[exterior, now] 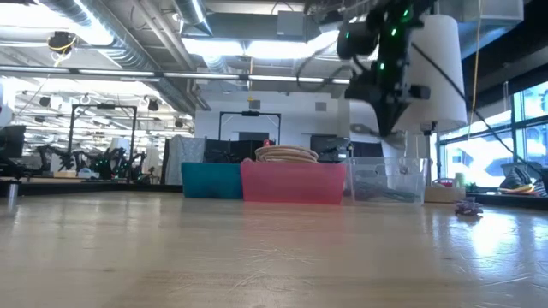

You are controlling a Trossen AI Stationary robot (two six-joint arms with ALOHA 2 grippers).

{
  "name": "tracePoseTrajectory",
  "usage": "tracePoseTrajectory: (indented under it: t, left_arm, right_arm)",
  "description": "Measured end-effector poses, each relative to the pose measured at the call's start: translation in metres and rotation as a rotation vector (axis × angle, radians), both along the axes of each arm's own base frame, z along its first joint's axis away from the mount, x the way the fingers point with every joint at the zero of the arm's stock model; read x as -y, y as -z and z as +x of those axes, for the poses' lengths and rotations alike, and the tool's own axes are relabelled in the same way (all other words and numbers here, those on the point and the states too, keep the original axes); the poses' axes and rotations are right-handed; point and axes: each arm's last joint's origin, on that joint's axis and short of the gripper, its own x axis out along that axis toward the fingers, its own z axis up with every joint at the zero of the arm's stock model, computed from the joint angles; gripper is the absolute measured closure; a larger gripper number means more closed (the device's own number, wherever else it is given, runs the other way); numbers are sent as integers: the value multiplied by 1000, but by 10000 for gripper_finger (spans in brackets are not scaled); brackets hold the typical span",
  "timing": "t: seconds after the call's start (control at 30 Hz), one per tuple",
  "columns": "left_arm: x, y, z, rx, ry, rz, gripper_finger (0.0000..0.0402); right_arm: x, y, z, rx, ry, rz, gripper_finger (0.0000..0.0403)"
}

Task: Pick & Place USB Port
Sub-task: Put the white patterned charger cable into the transparent bin

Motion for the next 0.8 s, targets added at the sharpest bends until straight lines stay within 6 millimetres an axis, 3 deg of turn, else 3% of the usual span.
tracePoseTrajectory:
  t: [0.23,0.6,0.8]
  left_arm:
    - [0,0,0,0,0,1,203]
    - [0,1,0,-8,1,5,203]
    - [0,1,0,-7,1,5,203]
  right_arm:
    - [31,37,9,-71,-1,102,402]
    - [53,98,27,-98,-22,246,402]
    - [61,104,30,-71,-12,233,391]
